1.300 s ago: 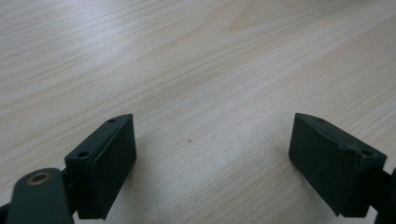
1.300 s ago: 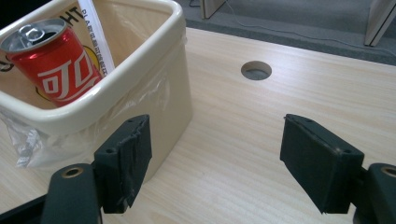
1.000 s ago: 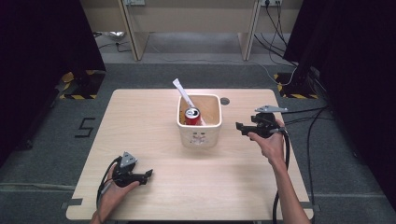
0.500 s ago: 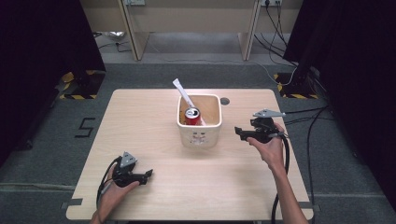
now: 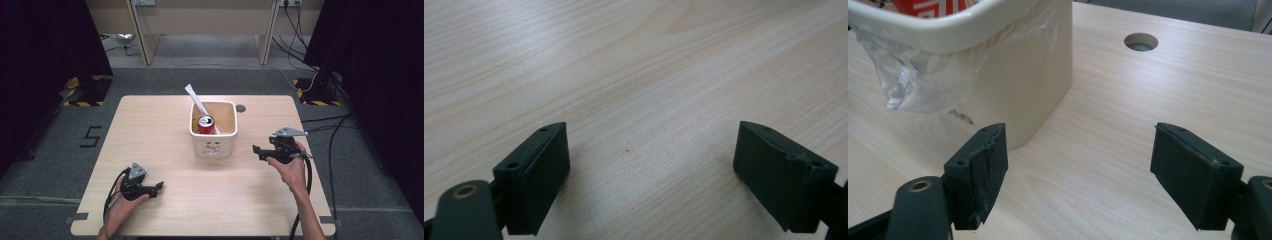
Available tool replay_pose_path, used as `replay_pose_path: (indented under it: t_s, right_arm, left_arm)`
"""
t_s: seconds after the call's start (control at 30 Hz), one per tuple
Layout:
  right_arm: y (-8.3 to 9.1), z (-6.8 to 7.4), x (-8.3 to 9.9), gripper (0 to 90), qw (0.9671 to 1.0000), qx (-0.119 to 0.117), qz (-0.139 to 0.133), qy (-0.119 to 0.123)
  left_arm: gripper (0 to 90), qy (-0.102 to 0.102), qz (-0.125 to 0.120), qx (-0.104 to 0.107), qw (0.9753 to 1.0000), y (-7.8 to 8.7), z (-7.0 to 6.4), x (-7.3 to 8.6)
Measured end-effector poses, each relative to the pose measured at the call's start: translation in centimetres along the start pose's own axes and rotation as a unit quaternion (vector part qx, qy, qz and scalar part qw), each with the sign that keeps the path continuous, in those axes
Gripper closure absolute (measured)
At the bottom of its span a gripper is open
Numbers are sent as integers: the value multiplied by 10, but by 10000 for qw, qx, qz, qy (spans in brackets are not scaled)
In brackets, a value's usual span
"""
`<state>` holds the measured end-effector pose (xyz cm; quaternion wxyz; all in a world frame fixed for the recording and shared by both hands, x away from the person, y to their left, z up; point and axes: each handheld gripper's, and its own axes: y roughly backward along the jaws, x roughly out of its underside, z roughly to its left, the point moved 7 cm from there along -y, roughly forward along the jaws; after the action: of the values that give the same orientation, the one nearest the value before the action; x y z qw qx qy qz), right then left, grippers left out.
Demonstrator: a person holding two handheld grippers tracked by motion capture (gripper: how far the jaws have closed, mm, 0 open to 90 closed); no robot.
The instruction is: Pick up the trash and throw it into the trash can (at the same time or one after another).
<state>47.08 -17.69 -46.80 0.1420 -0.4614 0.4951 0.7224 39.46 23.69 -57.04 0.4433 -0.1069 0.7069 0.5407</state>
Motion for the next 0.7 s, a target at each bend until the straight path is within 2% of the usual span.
replay_pose_path:
  t_s: [0.4,0.57,0.7]
  right_arm:
    - [-2,12,29,213,9999,-109,61,-28]
    - [-6,16,43,209,9999,-36,150,49]
    - [-9,19,50,208,9997,-83,170,124]
  left_arm:
    - [141,-1,-1,-1,10000,0,0,0]
    - [141,-1,0,-1,10000,0,0,0]
    - [141,-1,0,0,10000,0,0,0]
